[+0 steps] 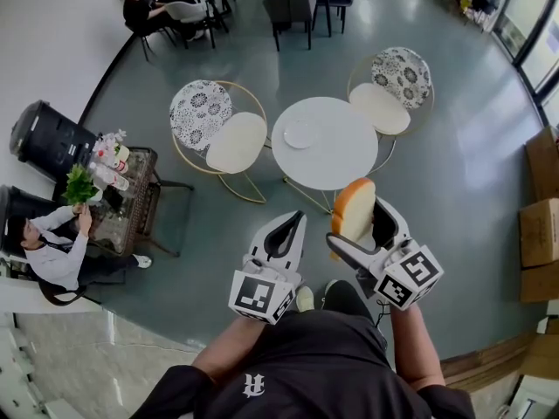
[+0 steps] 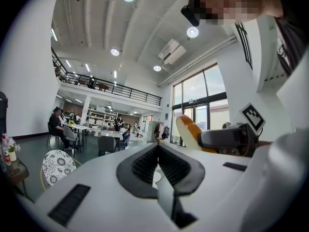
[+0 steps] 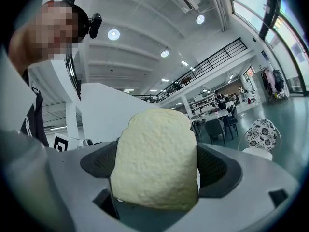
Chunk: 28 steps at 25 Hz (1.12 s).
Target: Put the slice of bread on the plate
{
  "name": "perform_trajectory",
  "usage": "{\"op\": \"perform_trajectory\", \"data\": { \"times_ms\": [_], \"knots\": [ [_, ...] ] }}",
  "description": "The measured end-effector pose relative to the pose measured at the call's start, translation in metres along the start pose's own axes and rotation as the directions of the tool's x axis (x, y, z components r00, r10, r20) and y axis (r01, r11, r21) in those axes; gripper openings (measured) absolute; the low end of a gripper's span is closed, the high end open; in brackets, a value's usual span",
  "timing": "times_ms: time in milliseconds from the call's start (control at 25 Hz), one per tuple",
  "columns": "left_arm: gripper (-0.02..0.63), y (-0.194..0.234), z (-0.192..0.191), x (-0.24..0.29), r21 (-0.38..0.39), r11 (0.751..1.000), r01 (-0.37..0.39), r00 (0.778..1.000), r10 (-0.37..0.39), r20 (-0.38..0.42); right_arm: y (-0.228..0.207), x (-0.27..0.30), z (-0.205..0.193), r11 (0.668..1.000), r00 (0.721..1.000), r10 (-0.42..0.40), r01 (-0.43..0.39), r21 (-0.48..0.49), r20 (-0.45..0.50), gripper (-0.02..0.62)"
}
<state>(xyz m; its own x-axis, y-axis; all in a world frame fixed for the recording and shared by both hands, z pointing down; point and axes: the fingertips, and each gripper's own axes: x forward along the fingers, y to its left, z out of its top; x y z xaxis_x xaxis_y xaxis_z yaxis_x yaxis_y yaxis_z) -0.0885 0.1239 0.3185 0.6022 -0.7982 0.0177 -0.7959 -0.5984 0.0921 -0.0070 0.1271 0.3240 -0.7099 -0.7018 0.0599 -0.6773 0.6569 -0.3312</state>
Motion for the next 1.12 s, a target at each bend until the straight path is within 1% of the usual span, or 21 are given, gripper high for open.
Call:
{"op": "perform_trajectory", "data": {
  "times_ms": [120,280,560,800,960,1120],
  "knots": [
    [0.006,0.018,0.0,0.014,-0.008,1.0,-0.004,1.0,0.004,-0.002,-0.012,0.02,0.001,1.0,1.0,0.003,-0.003,0.007,-0.008,0.511],
    [0.005,0.038,-0.004,0.042,-0.009,1.0,-0.014,1.0,0.014,-0.004,-0.04,0.046,0.001,1.0,1.0,0.015,-0.014,0.025,-0.018,0.511],
    [0.005,0.084,0.002,0.112,0.003,0.998,-0.056,0.998,0.056,-0.001,-0.097,0.106,0.021,0.997,0.997,0.068,-0.066,0.039,-0.044,0.511],
    [0.006,0.121,0.002,0.174,0.0,0.994,-0.11,0.994,0.11,-0.017,-0.151,0.154,0.036,0.992,0.99,0.117,-0.114,0.049,-0.079,0.511],
    [0.005,0.147,-0.005,0.204,-0.009,0.989,-0.15,0.988,0.149,-0.028,-0.181,0.184,0.031,0.989,0.984,0.142,-0.137,0.054,-0.111,0.511],
    [0.006,0.172,-0.016,0.229,-0.03,0.986,-0.167,0.985,0.165,-0.051,-0.208,0.211,0.021,0.987,0.978,0.15,-0.138,0.086,-0.143,0.511]
  ]
}}
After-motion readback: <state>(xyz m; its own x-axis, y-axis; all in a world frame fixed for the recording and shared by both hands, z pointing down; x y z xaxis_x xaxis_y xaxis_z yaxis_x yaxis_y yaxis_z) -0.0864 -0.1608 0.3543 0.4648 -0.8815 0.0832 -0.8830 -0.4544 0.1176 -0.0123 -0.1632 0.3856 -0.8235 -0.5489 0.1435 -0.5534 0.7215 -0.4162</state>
